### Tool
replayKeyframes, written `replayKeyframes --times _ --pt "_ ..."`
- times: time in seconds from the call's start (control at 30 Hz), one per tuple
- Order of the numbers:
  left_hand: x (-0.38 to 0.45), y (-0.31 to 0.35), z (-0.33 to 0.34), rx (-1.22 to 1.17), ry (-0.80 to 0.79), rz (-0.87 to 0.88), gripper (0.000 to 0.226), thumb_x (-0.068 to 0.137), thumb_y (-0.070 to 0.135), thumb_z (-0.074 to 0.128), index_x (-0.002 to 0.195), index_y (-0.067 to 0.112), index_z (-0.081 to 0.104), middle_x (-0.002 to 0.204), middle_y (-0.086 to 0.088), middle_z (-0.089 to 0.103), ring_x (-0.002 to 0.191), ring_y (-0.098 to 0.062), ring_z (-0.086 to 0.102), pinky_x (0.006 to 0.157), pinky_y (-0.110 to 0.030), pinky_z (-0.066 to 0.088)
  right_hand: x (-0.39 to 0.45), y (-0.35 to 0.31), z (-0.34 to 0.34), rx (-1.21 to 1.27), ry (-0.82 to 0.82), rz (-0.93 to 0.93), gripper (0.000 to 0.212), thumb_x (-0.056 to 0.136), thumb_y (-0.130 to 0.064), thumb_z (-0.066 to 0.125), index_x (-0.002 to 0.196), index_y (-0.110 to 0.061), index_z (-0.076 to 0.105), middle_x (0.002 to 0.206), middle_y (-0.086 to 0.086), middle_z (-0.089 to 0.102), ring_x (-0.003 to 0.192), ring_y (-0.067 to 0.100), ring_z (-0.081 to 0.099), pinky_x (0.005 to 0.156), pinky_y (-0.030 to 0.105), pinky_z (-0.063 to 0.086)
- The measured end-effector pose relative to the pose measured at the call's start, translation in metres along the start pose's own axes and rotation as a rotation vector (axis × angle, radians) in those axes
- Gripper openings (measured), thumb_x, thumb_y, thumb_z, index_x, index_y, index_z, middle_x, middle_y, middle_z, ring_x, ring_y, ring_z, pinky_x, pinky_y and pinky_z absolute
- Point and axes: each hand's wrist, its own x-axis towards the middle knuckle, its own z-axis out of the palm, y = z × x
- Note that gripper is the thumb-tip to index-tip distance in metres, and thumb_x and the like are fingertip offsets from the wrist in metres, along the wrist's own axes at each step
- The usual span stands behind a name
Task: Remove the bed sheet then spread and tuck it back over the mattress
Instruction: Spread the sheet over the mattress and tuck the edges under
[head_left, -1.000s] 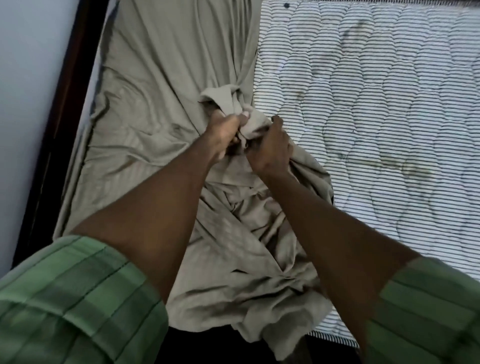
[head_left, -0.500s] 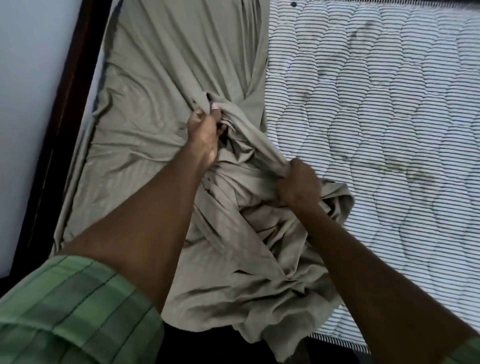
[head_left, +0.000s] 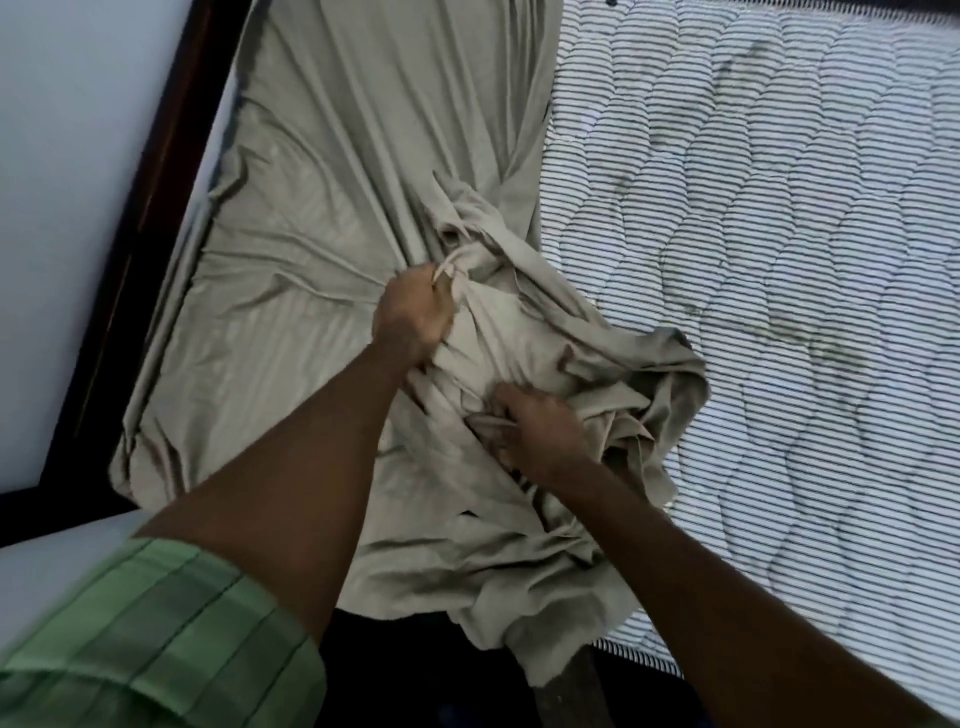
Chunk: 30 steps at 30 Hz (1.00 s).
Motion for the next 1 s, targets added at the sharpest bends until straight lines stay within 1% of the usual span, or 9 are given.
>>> replayKeyframes --times 0.1,0.2,0.4,0.47,0.57,0.73,0.83,0.9,1.0 --pt "-0.010 0.003 -0.010 -0.308 -0.214 -0.224 0.046 0.106 0.038 0.051 0.108 -0.005 0.069 0.107 -0.023 0.068 0.103 -0.034 0.065 0.077 -0.036 0.043 -0.013 0.023 -0.011 0.044 -0.263 0.069 0.016 0.084 -0.030 0.067 0.098 -0.025 0.063 0.106 0.002 0.069 0.103 0.026 0.065 0.080 0.034 0.050" --pt "-0.028 0.000 -0.008 -0.316 -0.336 -0.274 0.041 0.103 0.036 0.056 0.106 -0.003 0.068 0.111 -0.024 0.068 0.091 -0.028 0.061 0.075 -0.031 0.038 -0.028 0.051 -0.024 0.061 -0.524 0.048 0.030 0.070 -0.043 0.062 0.091 -0.023 0.069 0.090 -0.004 0.066 0.089 0.015 0.064 0.078 0.030 0.050" --pt "-0.038 -0.002 0.000 -0.624 0.247 -0.249 0.035 0.108 0.030 0.046 0.086 0.009 0.064 0.087 -0.010 0.063 0.083 -0.021 0.060 0.072 -0.033 0.042 -0.028 0.044 -0.080 0.317 -1.143 0.189 0.020 0.082 -0.005 0.079 0.089 -0.024 0.074 0.082 -0.006 0.071 0.079 0.010 0.064 0.076 0.029 0.053" --pt "-0.043 -0.003 0.011 -0.524 0.337 -0.248 0.036 0.108 0.028 0.044 0.098 0.001 0.065 0.099 -0.020 0.068 0.095 -0.032 0.065 0.078 -0.037 0.043 -0.028 0.046 -0.078 0.197 -0.859 0.127 0.010 0.080 -0.019 0.077 0.082 -0.028 0.075 0.080 -0.006 0.073 0.077 0.008 0.065 0.075 0.026 0.052" --pt "-0.072 0.002 0.034 -0.287 0.423 -0.245 0.033 0.098 0.029 0.053 0.126 0.011 0.055 0.126 -0.011 0.065 0.120 -0.033 0.058 0.100 -0.040 0.039 -0.043 0.060 -0.053 0.046 -0.051 0.195 0.008 0.081 -0.029 0.065 0.082 -0.031 0.073 0.093 -0.004 0.074 0.094 0.019 0.068 0.088 0.037 0.052" --pt "-0.159 0.016 0.086 0.001 0.529 -0.252 0.076 0.084 0.040 0.064 0.150 0.015 0.036 0.156 -0.010 0.038 0.144 -0.029 0.036 0.114 -0.050 0.031 -0.088 0.060 -0.008 0.000 0.291 0.134 0.017 0.083 -0.024 0.068 0.099 -0.023 0.070 0.103 0.005 0.072 0.103 0.029 0.065 0.100 0.046 0.047" --pt "-0.230 0.016 0.115 0.037 0.457 -0.206 0.076 0.084 0.043 0.065 0.149 0.018 0.033 0.156 -0.011 0.034 0.141 -0.032 0.035 0.110 -0.051 0.033 -0.129 0.061 0.001 -0.068 0.660 0.633 0.059 0.081 -0.042 0.066 0.131 -0.010 0.057 0.134 0.013 0.053 0.122 0.034 0.052 0.099 0.049 0.043" --pt "-0.270 0.008 0.131 0.027 0.360 -0.135 0.073 0.080 0.048 0.065 0.143 0.019 0.041 0.150 -0.010 0.037 0.134 -0.033 0.039 0.104 -0.049 0.034 -0.156 0.064 0.006 0.367 0.641 0.959 0.076 0.078 -0.050 0.073 0.137 -0.009 0.052 0.136 0.011 0.054 0.123 0.033 0.056 0.099 0.049 0.048" --pt "-0.320 -0.002 0.153 0.022 0.243 -0.064 0.081 0.069 0.057 0.067 0.139 0.022 0.044 0.144 -0.007 0.040 0.130 -0.032 0.043 0.102 -0.047 0.034 -0.179 0.069 0.015 1.135 0.369 0.745 0.055 0.084 -0.034 0.082 0.131 -0.012 0.063 0.122 0.003 0.074 0.108 0.019 0.072 0.088 0.037 0.061"
